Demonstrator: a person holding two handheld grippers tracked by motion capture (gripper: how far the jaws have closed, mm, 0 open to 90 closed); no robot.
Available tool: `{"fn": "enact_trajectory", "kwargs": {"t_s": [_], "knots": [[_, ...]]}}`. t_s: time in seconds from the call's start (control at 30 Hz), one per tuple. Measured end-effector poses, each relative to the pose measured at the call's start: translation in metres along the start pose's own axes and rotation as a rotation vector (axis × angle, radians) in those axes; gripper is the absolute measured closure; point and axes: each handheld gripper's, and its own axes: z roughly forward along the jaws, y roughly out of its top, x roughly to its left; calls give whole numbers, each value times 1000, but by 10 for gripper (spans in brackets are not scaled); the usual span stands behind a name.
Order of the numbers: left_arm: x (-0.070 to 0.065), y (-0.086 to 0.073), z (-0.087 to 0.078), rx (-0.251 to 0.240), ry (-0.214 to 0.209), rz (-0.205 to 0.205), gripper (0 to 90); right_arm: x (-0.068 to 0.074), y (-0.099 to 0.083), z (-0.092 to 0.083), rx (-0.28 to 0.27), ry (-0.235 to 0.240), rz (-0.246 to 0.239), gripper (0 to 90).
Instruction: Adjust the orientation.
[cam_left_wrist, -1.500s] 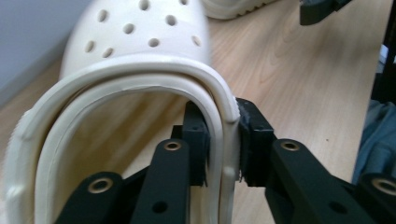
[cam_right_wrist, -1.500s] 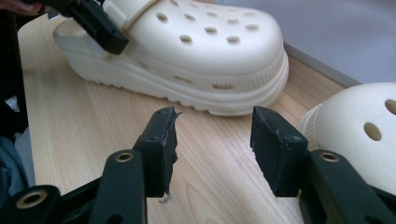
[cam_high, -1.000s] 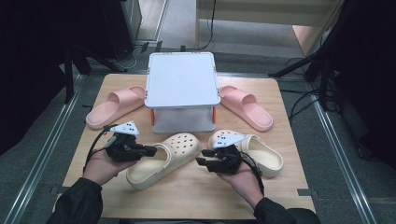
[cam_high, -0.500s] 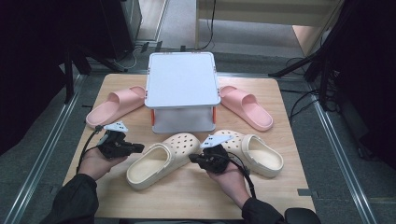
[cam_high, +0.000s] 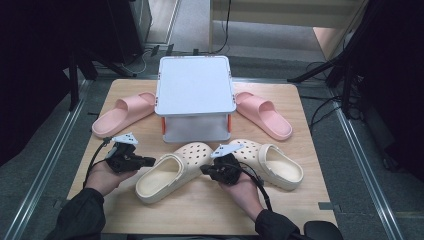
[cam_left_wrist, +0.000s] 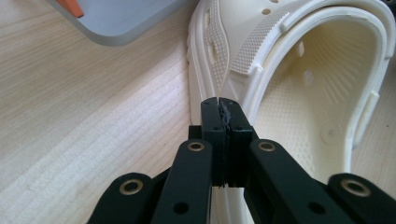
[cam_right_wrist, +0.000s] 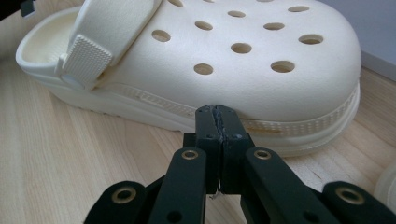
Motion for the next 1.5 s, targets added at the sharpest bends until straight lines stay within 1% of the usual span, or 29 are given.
{"fn": "enact_trajectory", "kwargs": {"t_s": [0.03,0.07,0.13,0.17,0.3,0.43,0.47,0.53,0.57,0.67,0.73,0.83,0.87,0.9,0.93,0.97,1.07,1.13,1.2,1.27,1.3,1.33,1.37,1.4,1.43,1.47,1.5], "knots": [[-4,-2,0,4,0,3,895,-2,0,0,2,4,13,897],[-4,-2,0,4,0,3,895,-3,1,0,5,4,19,897],[-8,-5,-1,6,-7,-4,895,-5,2,0,4,10,22,897],[-10,-6,-1,3,-2,-3,895,-5,3,0,8,9,28,897],[-13,-9,-2,4,-3,-8,895,-7,5,2,9,7,27,894],[-20,-14,-3,4,-22,-26,895,-11,10,4,19,2,28,892],[-22,-15,-3,-1,-21,-39,894,-11,11,5,21,1,40,893],[-25,-17,-2,-1,-27,-51,895,-13,14,5,30,3,60,896],[-27,-18,-2,0,-22,-50,895,-14,15,6,34,3,61,897],[-31,-19,-1,-3,-28,-56,895,-16,19,7,42,-4,62,897],[-36,-21,-1,-18,-45,-69,895,-17,21,8,46,-5,71,898],[-40,-23,-1,-49,-76,-93,891,-20,23,10,48,-6,67,900],[-42,-23,-1,-60,-81,-98,891,-20,24,10,49,-9,65,900],[-42,-23,-1,-60,-81,-98,891,-20,24,10,49,-9,65,900],[-45,-24,0,-66,-76,-101,891,-21,26,11,50,-9,56,900],[-46,-24,0,-70,-77,-105,891,-21,26,12,51,-8,58,900],[-50,-25,1,-77,-66,-106,892,-23,28,13,53,-3,61,900],[-52,-25,2,-79,-63,-107,893,-26,29,14,57,9,76,899],[-55,-23,4,-82,-67,-104,893,-28,31,14,63,18,84,899],[-55,-22,7,-78,-90,-106,892,-29,32,14,66,11,83,900],[-55,-22,7,-78,-90,-106,892,-29,32,14,66,11,83,900],[-55,-21,8,-71,-101,-91,891,-30,33,14,68,6,77,900],[-55,-21,8,-71,-101,-91,888,-30,33,14,68,6,77,900],[-54,-21,7,-62,-92,-82,873,-31,34,14,74,9,79,892],[-54,-21,7,-62,-92,-82,863,-31,35,14,77,7,78,884],[-51,-19,4,-50,-56,-85,848,-32,36,13,78,14,75,871],[-51,-19,4,-50,-56,-85,835,-32,36,13,78,14,75,871]]}}
